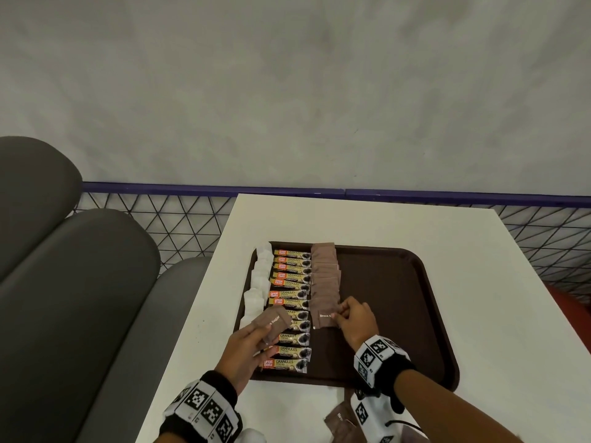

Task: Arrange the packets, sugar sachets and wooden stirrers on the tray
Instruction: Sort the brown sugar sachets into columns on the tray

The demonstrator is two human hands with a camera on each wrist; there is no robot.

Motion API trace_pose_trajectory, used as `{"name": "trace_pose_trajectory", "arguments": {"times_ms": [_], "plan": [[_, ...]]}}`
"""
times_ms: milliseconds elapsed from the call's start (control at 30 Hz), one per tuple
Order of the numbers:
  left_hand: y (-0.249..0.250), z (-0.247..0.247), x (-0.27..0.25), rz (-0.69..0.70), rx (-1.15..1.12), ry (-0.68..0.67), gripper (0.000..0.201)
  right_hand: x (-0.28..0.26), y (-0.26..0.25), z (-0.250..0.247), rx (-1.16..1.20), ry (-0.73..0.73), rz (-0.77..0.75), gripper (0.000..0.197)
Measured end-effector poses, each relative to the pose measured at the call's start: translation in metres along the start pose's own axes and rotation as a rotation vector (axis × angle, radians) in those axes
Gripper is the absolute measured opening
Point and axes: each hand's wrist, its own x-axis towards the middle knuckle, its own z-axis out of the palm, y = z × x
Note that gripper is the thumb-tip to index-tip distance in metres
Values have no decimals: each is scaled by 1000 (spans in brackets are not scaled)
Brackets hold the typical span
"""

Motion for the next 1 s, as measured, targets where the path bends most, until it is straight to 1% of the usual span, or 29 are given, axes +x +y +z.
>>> {"name": "trace_pose_trajectory", "arguments": {"times_ms": [167,233,300,367,433,500,533,567,633,700,800,933,1000], "plan": [[-1,-1,1,40,102,-60,33,-4,-1,-6,-26,56,-67,20],[0,0,0,61,119,-51,32,-8,-3,-8,-5,91,-97,25],[1,3,-1,79,123,-25,28,-12,-10,-8,76,75,-142,24],[0,6,-2,92,114,-2,23,-18,-21,-7,240,-21,-181,18],[0,9,-2,104,119,21,19,-26,-33,-5,423,-177,-216,13],[-2,13,-3,105,134,22,19,-35,-42,-4,530,-339,-234,11],[-3,15,-5,104,141,10,21,-38,-45,-3,559,-394,-246,10],[-3,16,-6,103,150,-5,24,-40,-45,-1,579,-419,-256,11],[-5,18,-7,95,158,-25,28,-42,-41,0,607,-386,-234,13],[-6,16,-8,84,140,-12,30,-38,-32,-3,604,-292,-149,16],[-8,6,-7,71,123,29,34,-25,-9,-10,508,-184,-29,19],[-12,-1,-6,53,107,47,31,-16,7,-14,255,-170,0,26],[-12,-1,-6,48,106,43,30,-16,9,-14,211,-149,11,25]]}}
